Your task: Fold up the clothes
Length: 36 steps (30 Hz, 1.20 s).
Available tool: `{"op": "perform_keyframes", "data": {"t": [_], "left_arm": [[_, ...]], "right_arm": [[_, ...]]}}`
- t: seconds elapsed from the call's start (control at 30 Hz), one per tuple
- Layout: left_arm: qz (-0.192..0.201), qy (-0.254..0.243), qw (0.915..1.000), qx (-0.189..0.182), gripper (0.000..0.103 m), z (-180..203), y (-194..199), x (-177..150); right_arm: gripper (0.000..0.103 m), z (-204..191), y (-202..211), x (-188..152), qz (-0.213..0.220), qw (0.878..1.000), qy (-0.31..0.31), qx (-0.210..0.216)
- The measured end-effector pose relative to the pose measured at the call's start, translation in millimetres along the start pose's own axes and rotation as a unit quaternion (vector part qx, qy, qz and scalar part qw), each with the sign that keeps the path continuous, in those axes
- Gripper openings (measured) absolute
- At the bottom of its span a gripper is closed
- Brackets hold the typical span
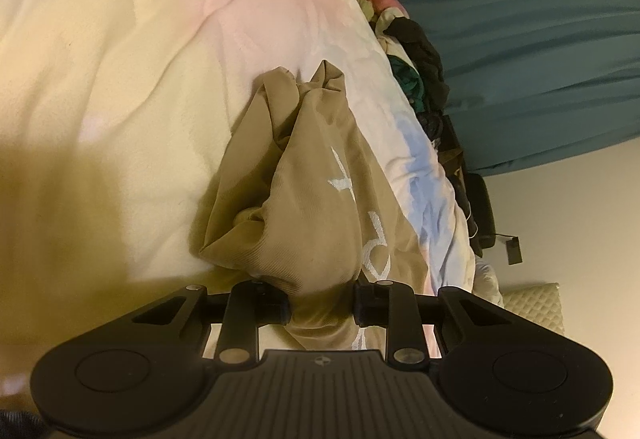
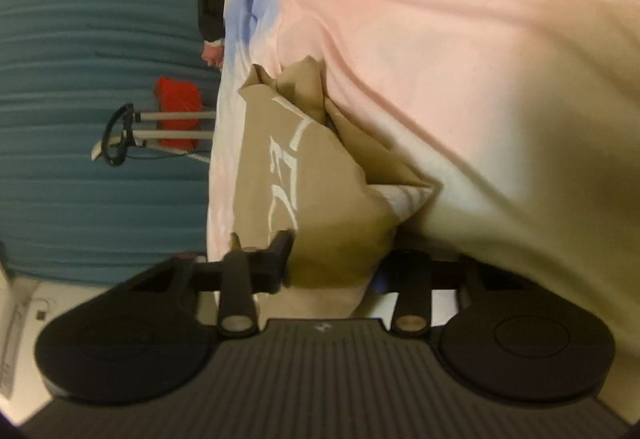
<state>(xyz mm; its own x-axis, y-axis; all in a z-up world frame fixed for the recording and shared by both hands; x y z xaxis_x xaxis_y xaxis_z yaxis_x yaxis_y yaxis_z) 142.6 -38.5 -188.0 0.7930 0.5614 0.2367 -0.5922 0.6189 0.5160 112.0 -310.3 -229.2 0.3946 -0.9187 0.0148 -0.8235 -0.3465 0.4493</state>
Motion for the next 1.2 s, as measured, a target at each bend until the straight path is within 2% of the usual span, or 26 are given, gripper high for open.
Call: {"op": "perform_keyframes", "data": {"t": [0.07, 0.17, 0.3, 0.47, 0.63, 0.8, 0.97, 1.07, 1.2], "left_arm": [[-0.007, -0.001, 0.9999, -0.008, 0.028, 10.6, 2.3, -0.1], [-0.016, -0.002, 0.9997, -0.019, 0.028, 26.5, 5.8, -0.3], [-0.029, -0.003, 0.999, -0.034, 0.027, 47.7, 10.6, -0.5], [-0.046, -0.005, 0.9975, -0.053, 0.027, 74.3, 16.7, -0.8], [-0.064, -0.042, 0.9956, -0.054, 0.027, 158.8, -48.0, 11.1], [-0.082, -0.08, 0.992, -0.054, 0.027, 243.6, -113.3, 23.0], [-0.099, -0.118, 0.9866, -0.054, 0.027, 328.3, -178.4, 35.1], [-0.082, -0.161, 0.9792, -0.092, 0.027, 378.7, -230.1, 49.7], [-0.052, -0.21, 0.9698, -0.112, 0.027, 397.9, -277.1, 47.9]], "right_arm": [[0.031, -4.7, 2.2, -0.4, 0.006, 1.0, 0.02, 0.0], [0.025, -14.2, 10.8, -1.3, 0.021, 0.999, 0.041, 0.014], [0.023, -34.6, 31.5, 3.0, 0.042, 0.997, 0.06, 0.025], [0.023, -68.6, 70.4, 29.1, 0.066, 0.995, 0.065, 0.037], [0.023, -96.7, 104.6, 79.1, 0.093, 0.993, 0.059, 0.03], [0.023, -123.8, 112.2, 159.9, 0.126, 0.99, 0.063, 0.011], [0.023, -175.1, 97.8, 252.4, 0.174, 0.979, 0.109, 0.004], [0.023, -198.5, 91.6, 294.0, 0.21, 0.968, 0.139, 0.02], [0.023, -190.8, 66.0, 328.7, 0.235, 0.958, 0.164, 0.019]]}}
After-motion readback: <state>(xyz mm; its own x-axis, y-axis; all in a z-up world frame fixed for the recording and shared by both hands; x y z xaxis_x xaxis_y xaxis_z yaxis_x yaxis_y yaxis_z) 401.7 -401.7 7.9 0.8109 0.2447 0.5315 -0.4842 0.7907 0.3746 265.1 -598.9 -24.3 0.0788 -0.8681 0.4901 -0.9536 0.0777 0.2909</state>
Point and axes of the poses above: each gripper's, at about its wrist camera, not at the fingertips, and y roughly against the way its jaws point, z to its right, x to its top, the point moved 6 cm from there along -y, roughly the way its jaws point, and after that the axes turned 1 degree about -x, right-handed, at the moved point
